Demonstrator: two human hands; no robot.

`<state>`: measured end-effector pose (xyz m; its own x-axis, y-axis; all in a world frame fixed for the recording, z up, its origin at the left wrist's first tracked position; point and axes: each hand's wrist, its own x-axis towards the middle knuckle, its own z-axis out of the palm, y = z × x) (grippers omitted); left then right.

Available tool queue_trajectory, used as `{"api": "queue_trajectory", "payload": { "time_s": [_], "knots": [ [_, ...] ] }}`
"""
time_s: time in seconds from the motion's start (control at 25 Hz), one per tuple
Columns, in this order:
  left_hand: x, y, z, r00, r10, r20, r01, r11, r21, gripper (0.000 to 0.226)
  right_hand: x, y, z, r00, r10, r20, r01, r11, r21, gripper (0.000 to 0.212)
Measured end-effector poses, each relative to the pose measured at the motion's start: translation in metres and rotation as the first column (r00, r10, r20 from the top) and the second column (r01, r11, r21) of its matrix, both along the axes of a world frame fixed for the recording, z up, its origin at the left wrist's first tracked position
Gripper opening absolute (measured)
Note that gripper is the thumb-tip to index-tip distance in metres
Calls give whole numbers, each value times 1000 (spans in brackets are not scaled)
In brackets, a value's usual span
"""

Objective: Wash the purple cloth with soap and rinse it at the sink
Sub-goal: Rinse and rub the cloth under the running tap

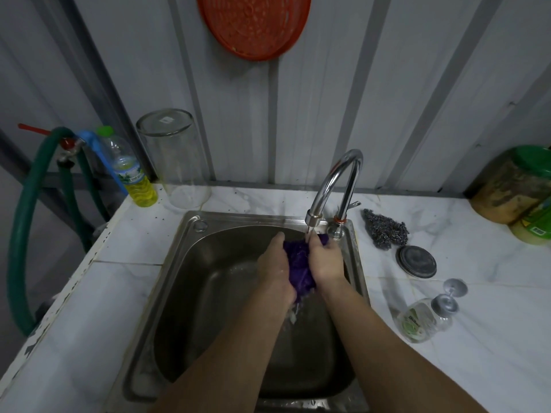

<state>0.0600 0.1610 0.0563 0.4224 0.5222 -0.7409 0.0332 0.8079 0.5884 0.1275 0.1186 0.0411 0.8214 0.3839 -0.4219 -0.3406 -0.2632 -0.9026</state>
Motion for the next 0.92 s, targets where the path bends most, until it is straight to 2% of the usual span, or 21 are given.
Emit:
{"api": "queue_trajectory", "payload": {
  "time_s": [0.08, 0.2, 0.28, 0.36, 0.4, 0.48, 0.64, 0.72, 0.8, 0.84, 0.92],
  "knots": [
    [2, 12, 2, 1000, 22, 4, -21, 998, -65, 49, -22, -16, -5, 980, 36, 196, -57, 993, 103, 11],
    [3, 32, 2, 996, 35, -77, -37, 999, -13, 59, -59, -38, -10, 850, 120, 514, -184, 980, 75, 16],
    [0, 31, 4, 996, -48, -78, 50, 998, 24, 56, -71, -41, -6, 767, 93, 636, -186, 979, 82, 19],
    [-2, 21, 2, 989, -144, 28, 143, 990, 11, 50, -63, -34, 1, 701, 123, 703, -159, 987, -14, 31],
    [-2, 15, 3, 986, -146, 76, 147, 989, -4, 48, -55, -29, 5, 700, 142, 700, -139, 988, -61, 36],
    [4, 11, -1, 989, -123, 76, 122, 992, 22, 37, -37, -18, 13, 793, 116, 597, -95, 993, -68, 36],
    [4, 7, 4, 969, -247, -31, 249, 955, 160, 28, 3, -3, 14, 972, 68, 223, -35, 988, -152, 30],
    [2, 6, 7, 961, -268, -68, 276, 941, 197, 21, 17, 2, 9, 997, 74, 14, -71, 985, -155, 27],
    [-4, 10, 9, 957, -284, -52, 289, 942, 172, 26, 19, 2, 4, 991, 103, -83, -115, 982, -148, 26],
    [-7, 14, 9, 958, -285, -25, 285, 949, 137, 33, 18, -1, 5, 989, 88, -120, -98, 992, -82, 26],
    [-15, 25, 6, 965, -259, 42, 254, 963, 93, 43, 15, -8, 13, 964, 36, -264, 4, 989, 150, 28]
  ]
}}
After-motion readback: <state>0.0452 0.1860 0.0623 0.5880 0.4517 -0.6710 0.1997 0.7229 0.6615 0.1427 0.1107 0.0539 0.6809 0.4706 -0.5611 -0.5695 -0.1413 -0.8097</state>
